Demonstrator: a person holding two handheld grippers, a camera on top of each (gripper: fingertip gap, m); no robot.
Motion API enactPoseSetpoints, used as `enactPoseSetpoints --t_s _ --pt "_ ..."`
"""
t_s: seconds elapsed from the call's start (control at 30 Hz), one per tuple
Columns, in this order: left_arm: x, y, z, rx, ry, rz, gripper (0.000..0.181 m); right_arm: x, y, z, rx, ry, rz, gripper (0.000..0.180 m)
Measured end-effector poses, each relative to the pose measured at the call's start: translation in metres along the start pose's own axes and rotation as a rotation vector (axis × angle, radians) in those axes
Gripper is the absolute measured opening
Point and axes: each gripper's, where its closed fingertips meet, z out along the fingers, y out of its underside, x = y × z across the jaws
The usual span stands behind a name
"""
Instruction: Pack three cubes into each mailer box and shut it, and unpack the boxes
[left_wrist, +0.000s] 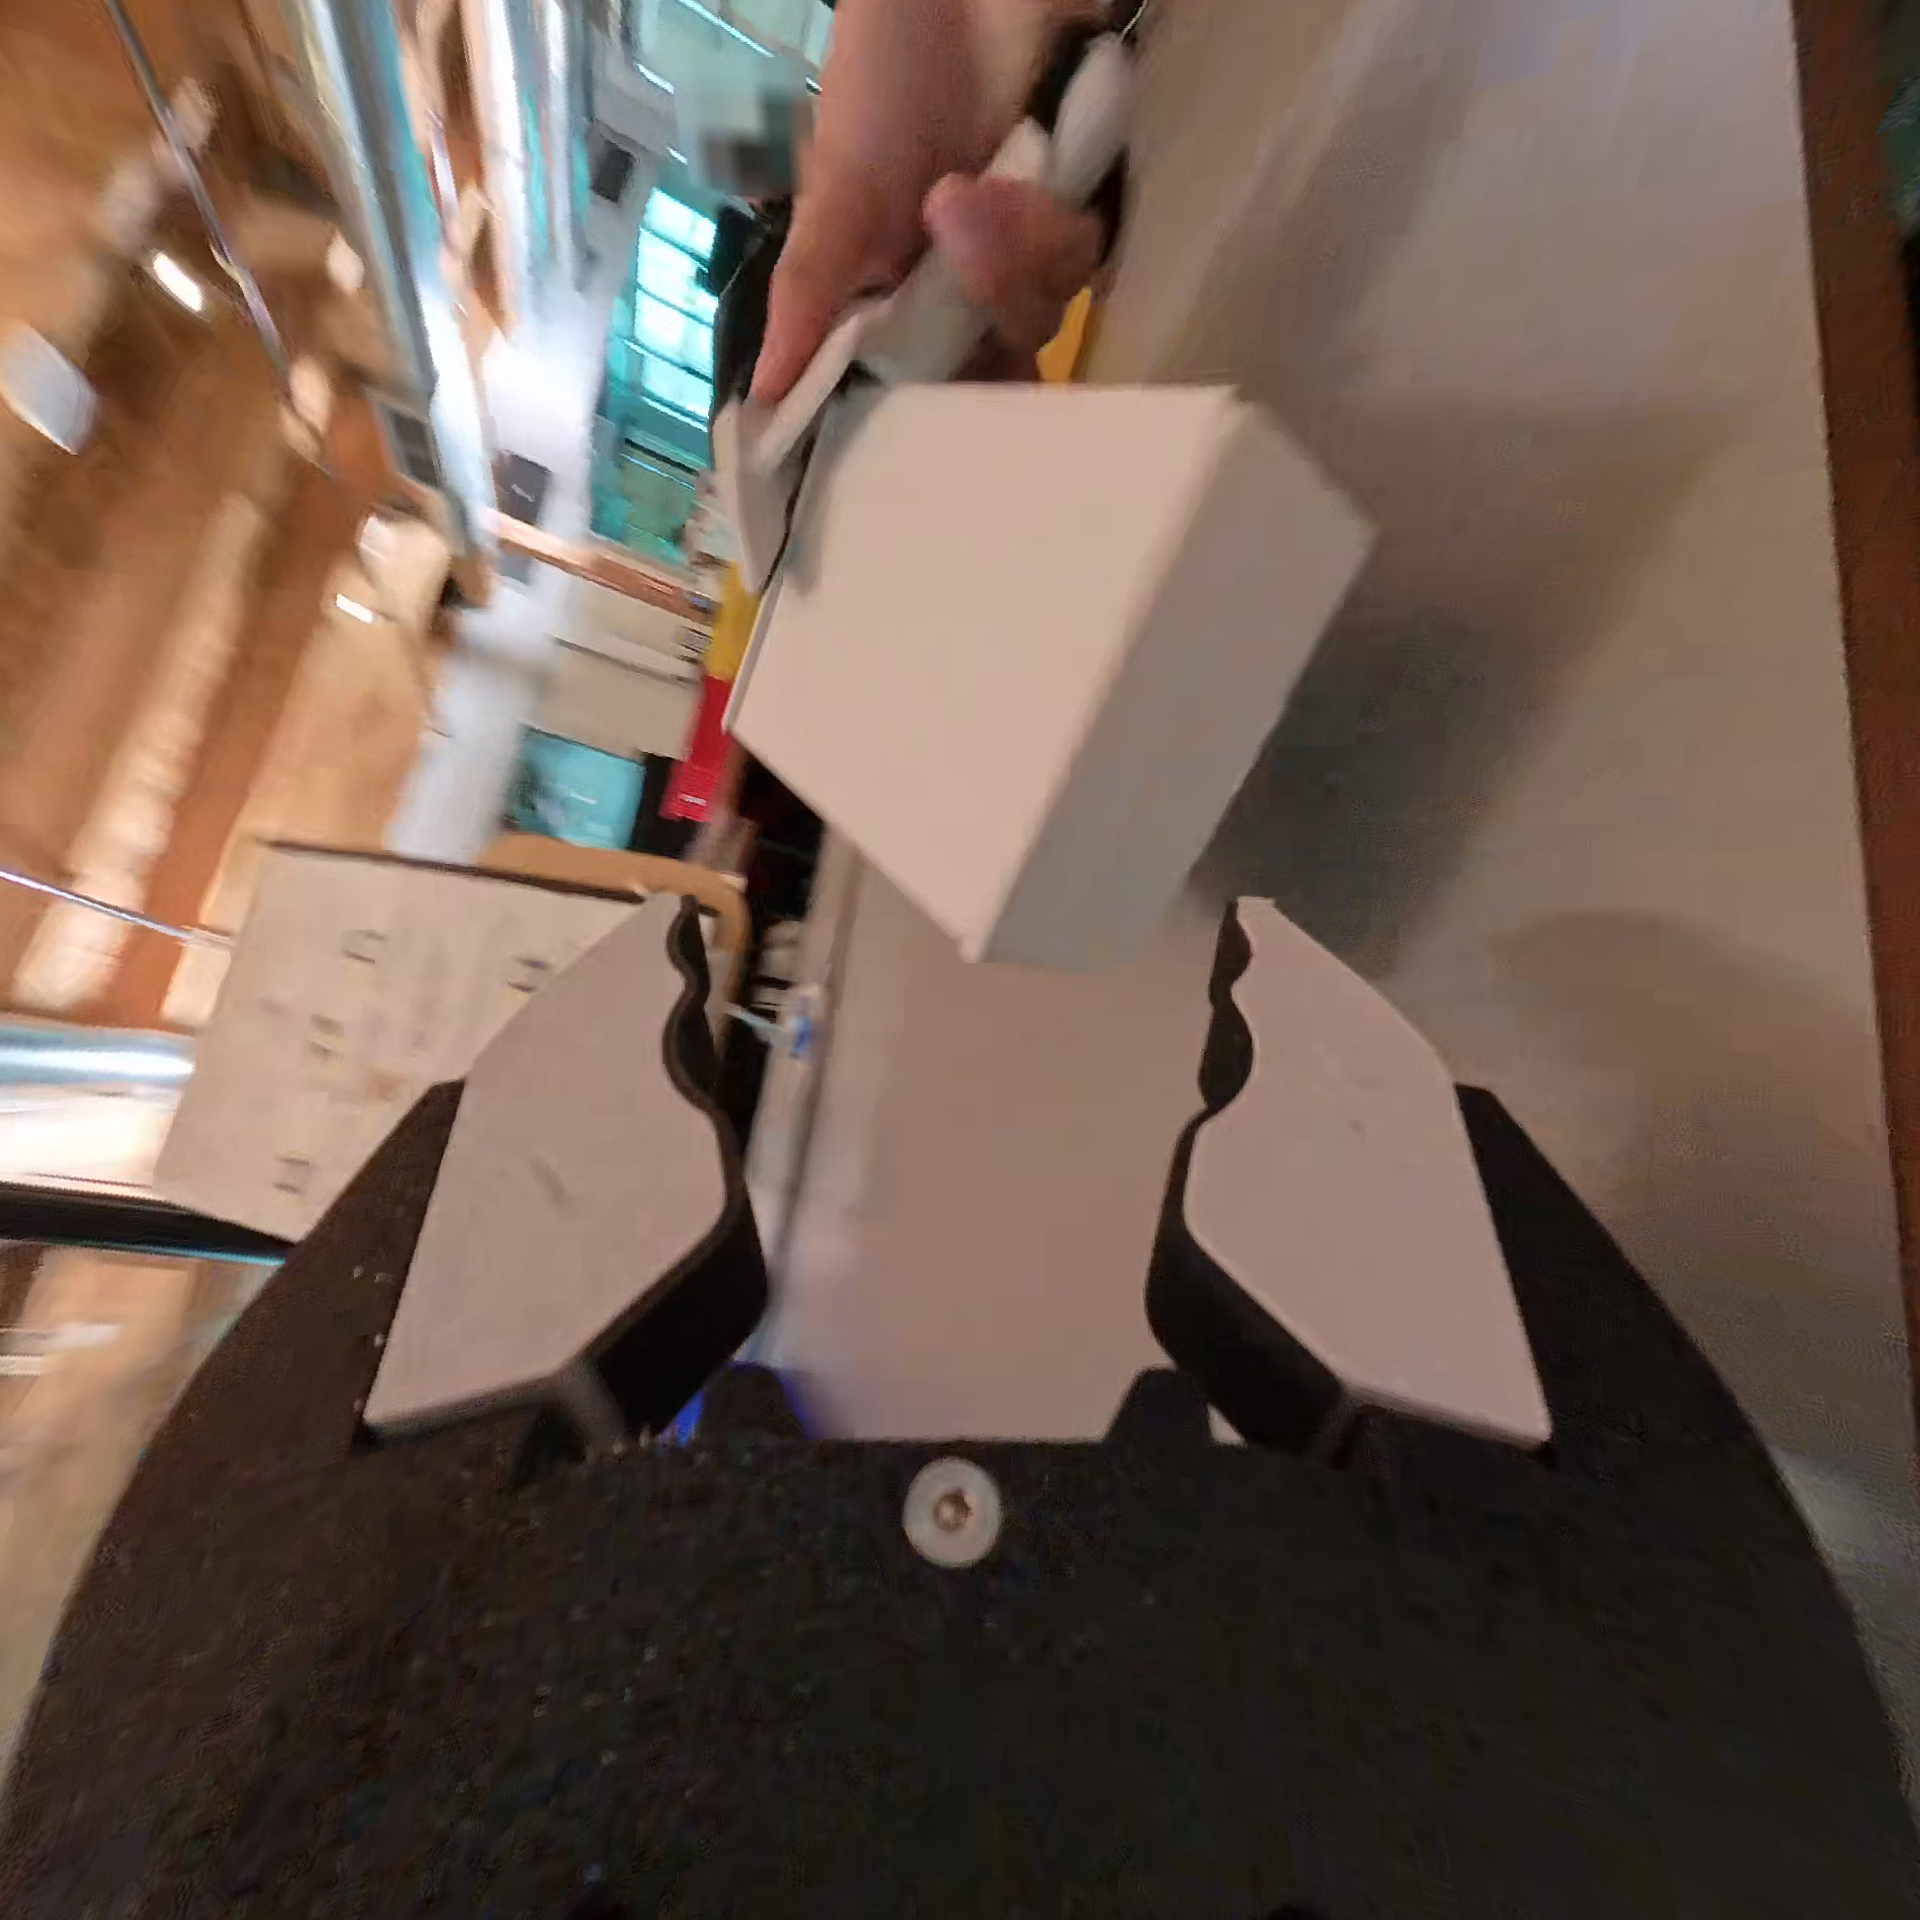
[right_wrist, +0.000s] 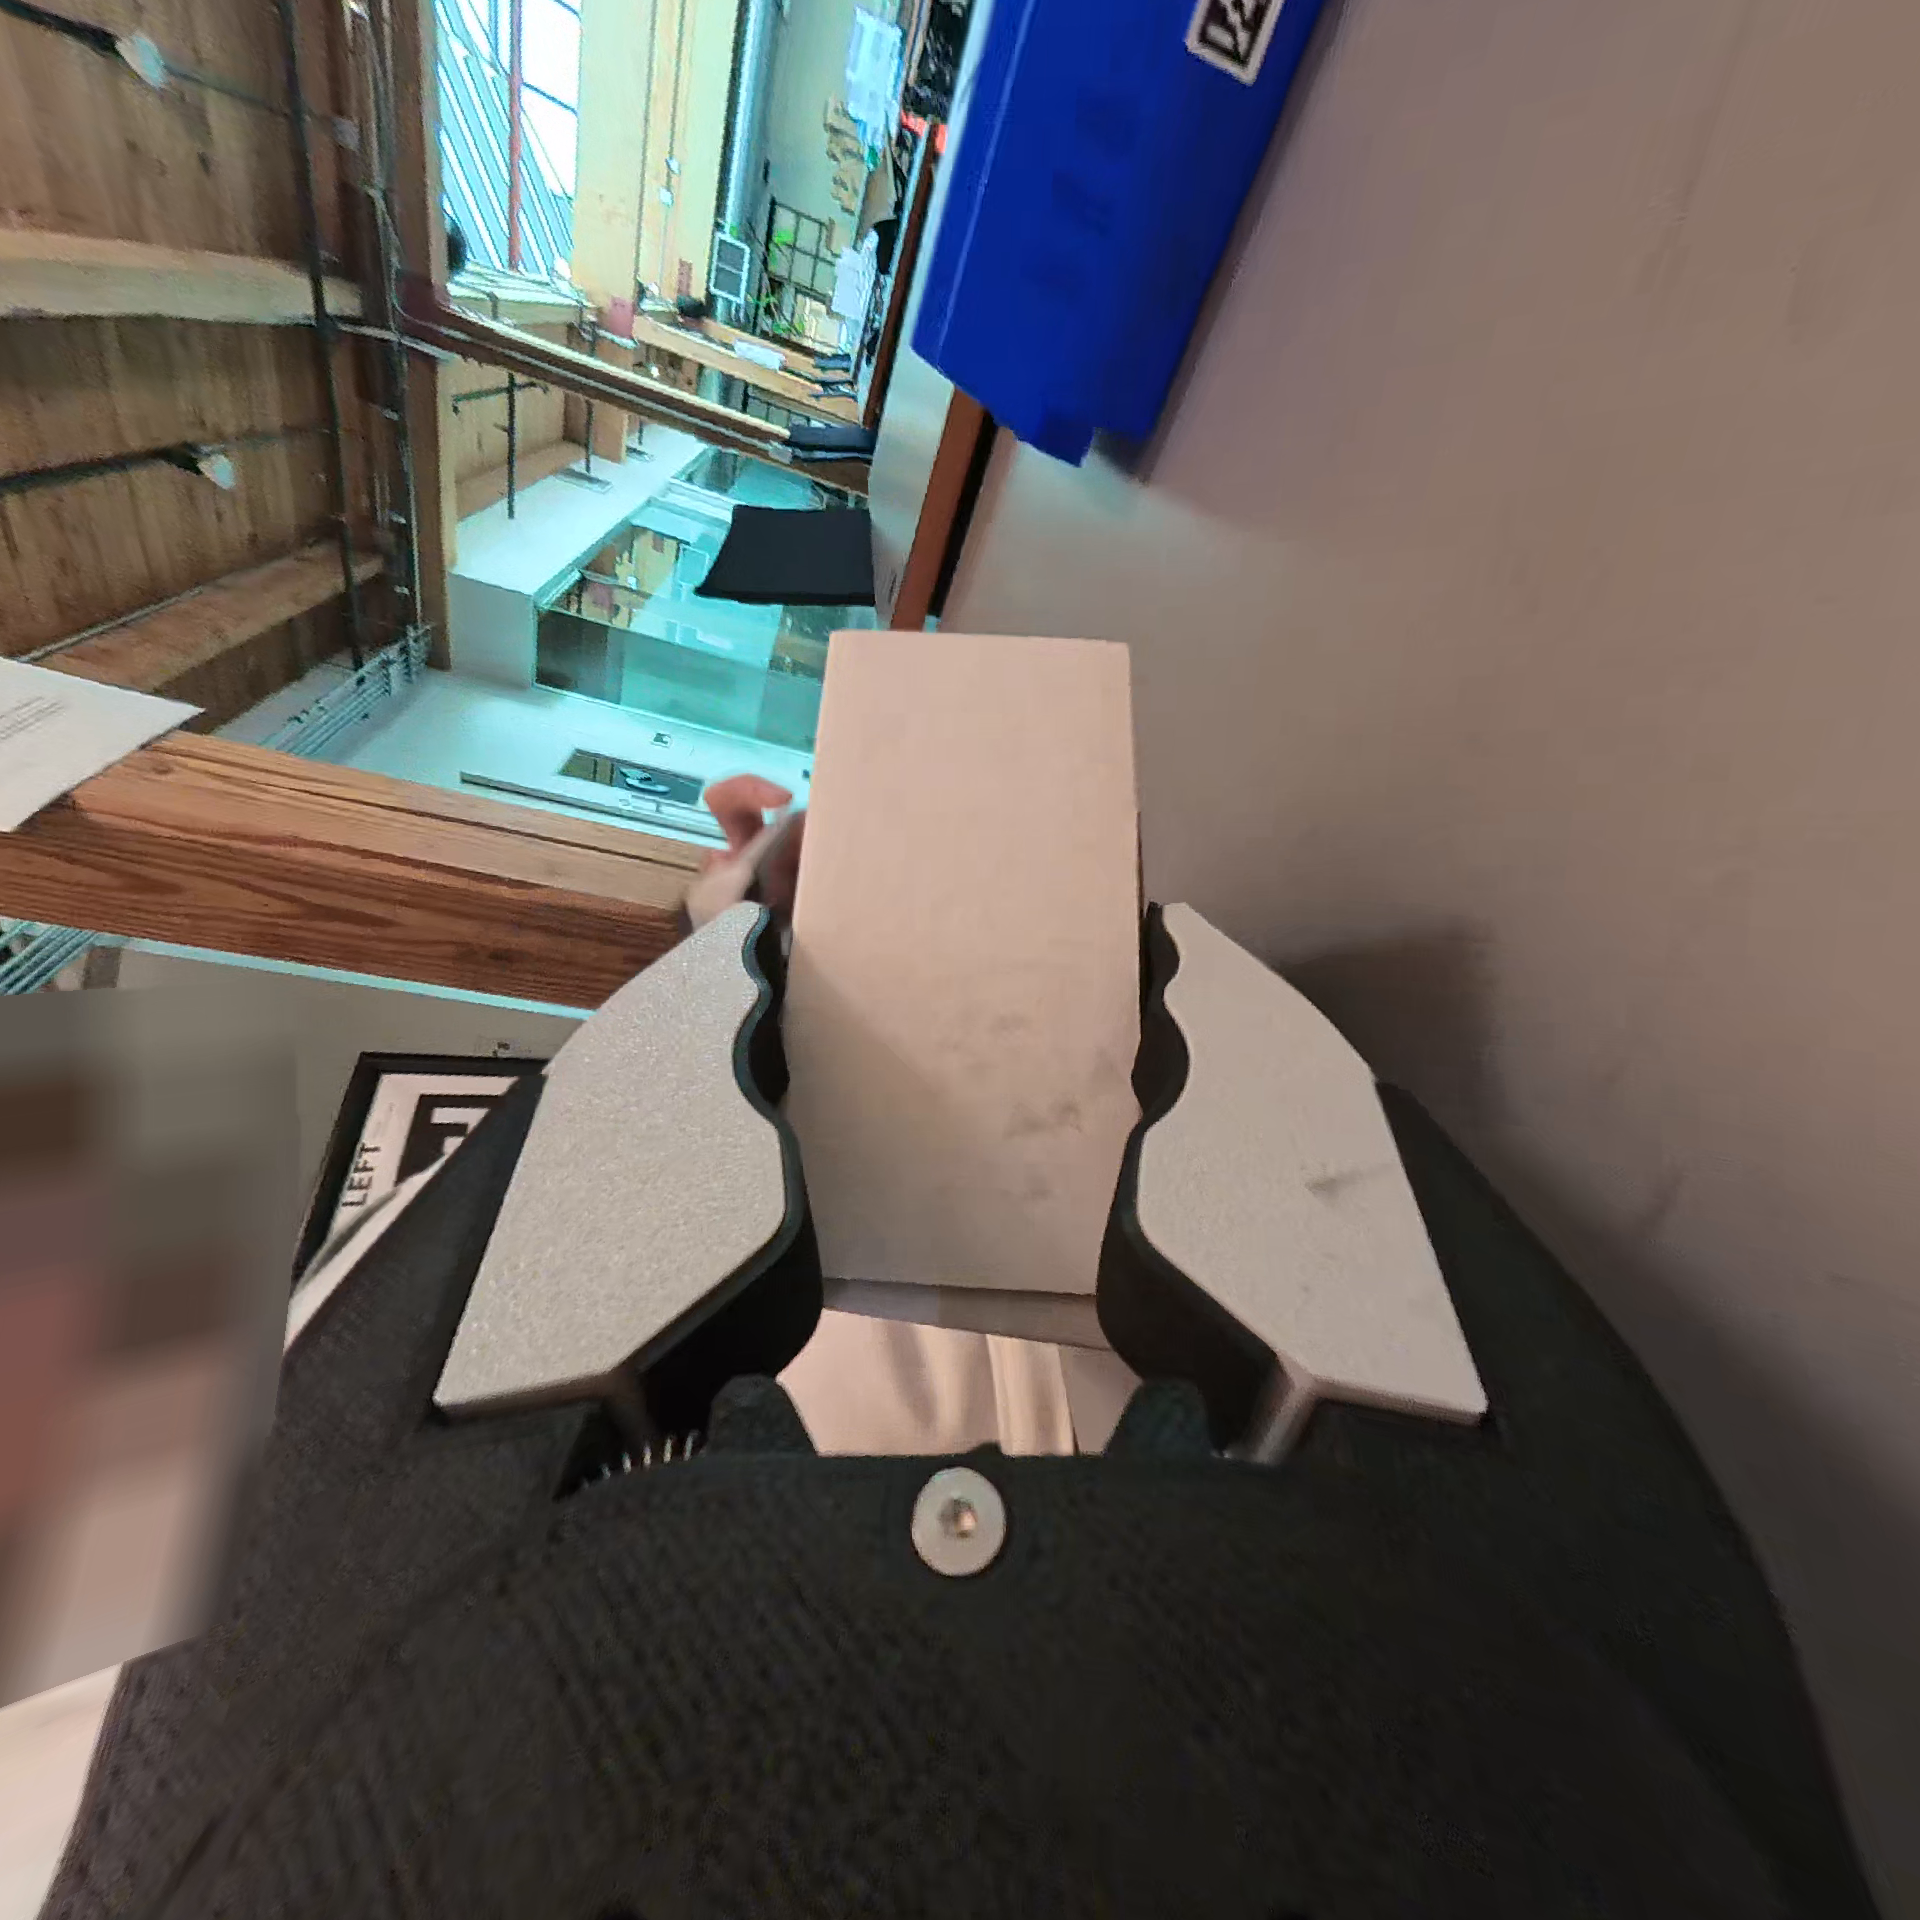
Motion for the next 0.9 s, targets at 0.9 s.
enactPoseSetpoints --t_s 0.9 --pt "-0.032 0.048 0.044 0.236 0.420 -0.891 0.072 -0.038 -0.008 -0.024 0.223 0.311 -0.974 0.106"
